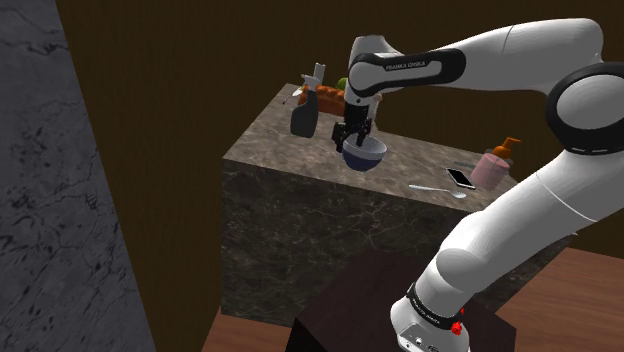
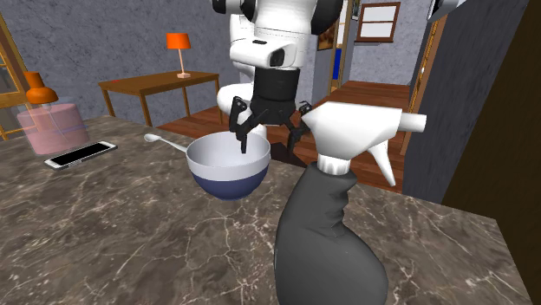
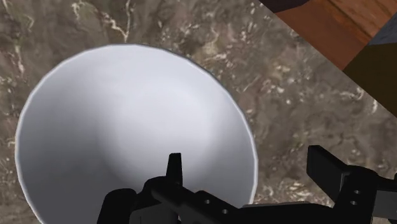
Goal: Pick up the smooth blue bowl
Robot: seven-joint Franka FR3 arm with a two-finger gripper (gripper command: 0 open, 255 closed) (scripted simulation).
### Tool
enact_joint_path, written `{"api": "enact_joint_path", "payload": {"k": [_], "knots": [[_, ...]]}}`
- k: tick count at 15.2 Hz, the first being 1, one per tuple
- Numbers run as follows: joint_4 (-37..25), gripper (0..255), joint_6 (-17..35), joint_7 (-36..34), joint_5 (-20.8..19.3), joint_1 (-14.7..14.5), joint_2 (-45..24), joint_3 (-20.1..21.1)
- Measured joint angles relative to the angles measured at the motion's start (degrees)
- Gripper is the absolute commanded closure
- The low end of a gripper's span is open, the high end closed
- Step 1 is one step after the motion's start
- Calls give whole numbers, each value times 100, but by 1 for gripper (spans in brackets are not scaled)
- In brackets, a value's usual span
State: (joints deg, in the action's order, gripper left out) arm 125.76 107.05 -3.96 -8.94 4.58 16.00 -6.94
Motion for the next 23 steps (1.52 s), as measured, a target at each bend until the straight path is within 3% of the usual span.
{"api": "enact_joint_path", "payload": {"k": [2,3,14,23], "knots": [[94,0,146,-13,-3,1,-54,-6],[113,255,175,-8,-6,5,-61,-13],[98,255,172,-1,-9,8,-65,-17],[-481,255,-478,61,22,-5,4,11]]}}
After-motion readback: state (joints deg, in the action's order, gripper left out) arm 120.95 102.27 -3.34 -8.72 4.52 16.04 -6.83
